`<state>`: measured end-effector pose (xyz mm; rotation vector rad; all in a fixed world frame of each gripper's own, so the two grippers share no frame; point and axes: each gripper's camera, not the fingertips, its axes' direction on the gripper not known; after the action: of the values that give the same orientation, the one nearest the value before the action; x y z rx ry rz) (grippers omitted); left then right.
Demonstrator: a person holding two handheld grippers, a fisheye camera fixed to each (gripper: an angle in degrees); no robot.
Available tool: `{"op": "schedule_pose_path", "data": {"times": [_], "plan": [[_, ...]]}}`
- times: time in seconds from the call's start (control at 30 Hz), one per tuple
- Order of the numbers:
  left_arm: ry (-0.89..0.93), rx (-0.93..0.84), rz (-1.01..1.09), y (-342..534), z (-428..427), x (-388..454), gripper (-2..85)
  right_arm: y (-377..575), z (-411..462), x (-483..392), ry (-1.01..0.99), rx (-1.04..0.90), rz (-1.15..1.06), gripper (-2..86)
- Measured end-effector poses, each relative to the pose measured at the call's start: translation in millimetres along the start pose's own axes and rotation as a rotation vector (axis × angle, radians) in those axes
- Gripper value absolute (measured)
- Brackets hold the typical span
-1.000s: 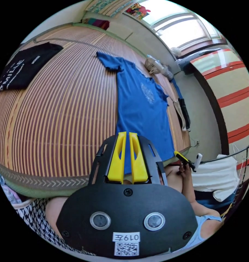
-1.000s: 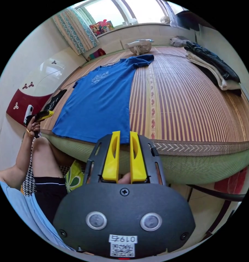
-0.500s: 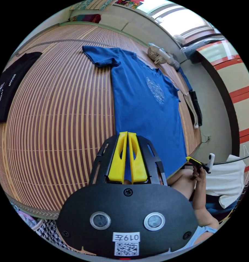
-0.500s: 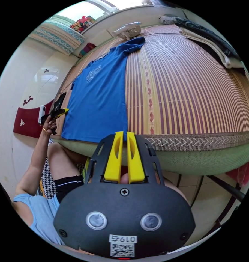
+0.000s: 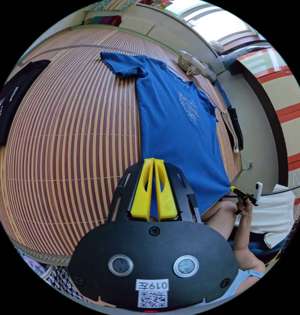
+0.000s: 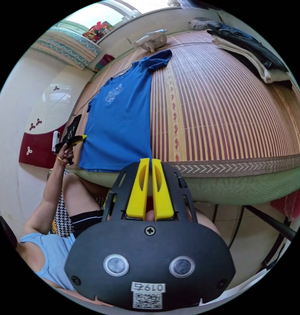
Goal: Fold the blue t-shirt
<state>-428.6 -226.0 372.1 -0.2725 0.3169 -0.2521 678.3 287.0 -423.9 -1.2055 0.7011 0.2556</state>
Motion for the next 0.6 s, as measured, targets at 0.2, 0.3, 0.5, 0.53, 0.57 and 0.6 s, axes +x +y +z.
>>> {"op": "schedule_pose_path", "data": {"times": [0.2, 0.3, 0.5, 0.53, 0.57, 0.6], "plan": [[-0.019, -0.004, 0.038, 33, 13, 38, 0.9, 0, 35, -15, 0.041, -0.115, -0.028, -0.2], [-0.031, 0.000, 0.133, 64, 12, 73, 0.8, 5, 32, -28, 0.055, -0.108, -0.056, 1.1], [-0.113, -0.045, 0.670, 198, 21, 192, 0.9, 20, 26, -59, 0.052, -0.098, -0.123, 5.3], [-0.189, -0.058, 0.752, 227, 29, 213, 1.0, 23, 26, -64, 0.072, -0.095, -0.126, 4.1], [-0.266, -0.084, 0.799, 252, 40, 229, 1.0, 27, 26, -71, 0.094, -0.093, -0.125, 2.1], [-0.305, -0.103, 0.814, 262, 47, 236, 1.0, 28, 25, -74, 0.093, -0.092, -0.123, 1.7]]}}
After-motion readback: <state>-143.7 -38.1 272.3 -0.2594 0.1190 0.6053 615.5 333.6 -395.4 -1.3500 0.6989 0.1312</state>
